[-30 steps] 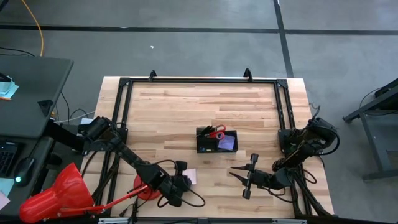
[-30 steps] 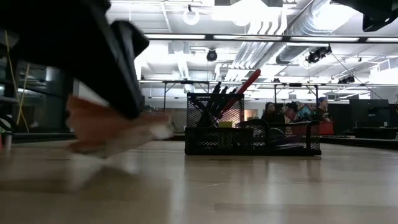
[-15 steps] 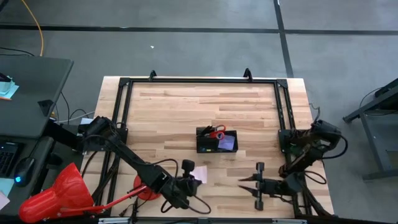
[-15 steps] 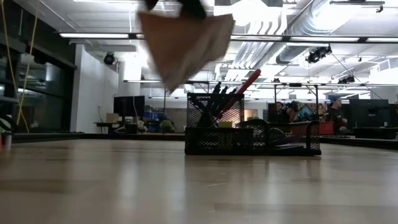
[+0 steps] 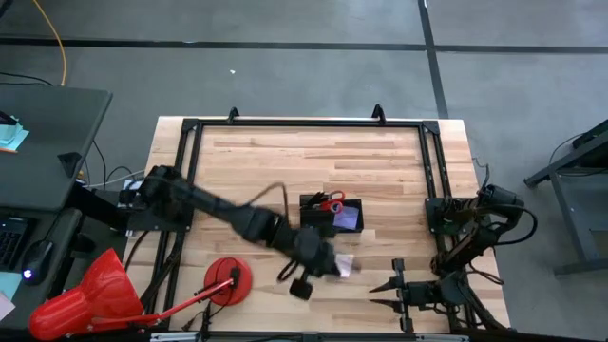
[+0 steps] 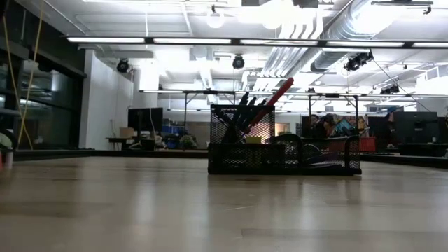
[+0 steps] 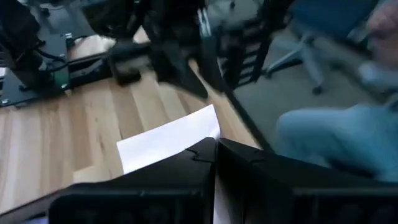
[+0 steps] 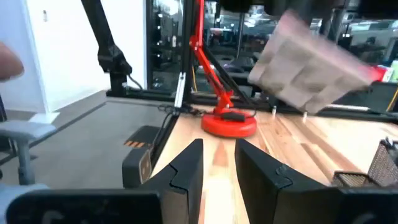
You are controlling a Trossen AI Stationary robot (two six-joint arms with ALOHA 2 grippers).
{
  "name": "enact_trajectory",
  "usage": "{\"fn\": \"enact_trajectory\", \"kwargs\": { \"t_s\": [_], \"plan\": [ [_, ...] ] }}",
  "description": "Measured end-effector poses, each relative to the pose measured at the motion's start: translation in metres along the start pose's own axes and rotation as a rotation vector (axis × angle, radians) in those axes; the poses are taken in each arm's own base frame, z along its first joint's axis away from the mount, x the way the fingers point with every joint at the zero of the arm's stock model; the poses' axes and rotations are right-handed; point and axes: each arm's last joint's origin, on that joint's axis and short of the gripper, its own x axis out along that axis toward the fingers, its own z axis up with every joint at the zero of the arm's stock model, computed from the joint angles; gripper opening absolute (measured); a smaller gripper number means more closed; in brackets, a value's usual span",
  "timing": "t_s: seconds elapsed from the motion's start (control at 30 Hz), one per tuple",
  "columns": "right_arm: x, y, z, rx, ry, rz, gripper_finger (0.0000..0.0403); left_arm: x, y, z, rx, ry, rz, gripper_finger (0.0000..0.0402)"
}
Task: Pick and place office supplies into organizer
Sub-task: Put the pink sticky notes into the black desk organizer
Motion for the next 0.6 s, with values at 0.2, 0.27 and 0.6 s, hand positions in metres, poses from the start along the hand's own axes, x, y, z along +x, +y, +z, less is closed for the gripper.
{"fn": "enact_trajectory", "kwargs": {
  "t_s": [0.2,0.27,0.6],
  "plan": [
    [0.000,0.000,-0.001,0.006,0.006,-0.002,0.0085,-0.009,0.058,0.004,-0.058,-0.039,-0.118,0.0000],
    [0.000,0.000,-0.001,0.009,0.005,-0.004,0.0085,-0.010,0.073,0.001,-0.073,-0.040,-0.161,0.0000],
    [0.000,-0.001,-0.002,0.059,0.014,-0.039,0.0085,0.029,0.092,-0.029,-0.065,0.031,-0.276,0.0000]
  ]
}}
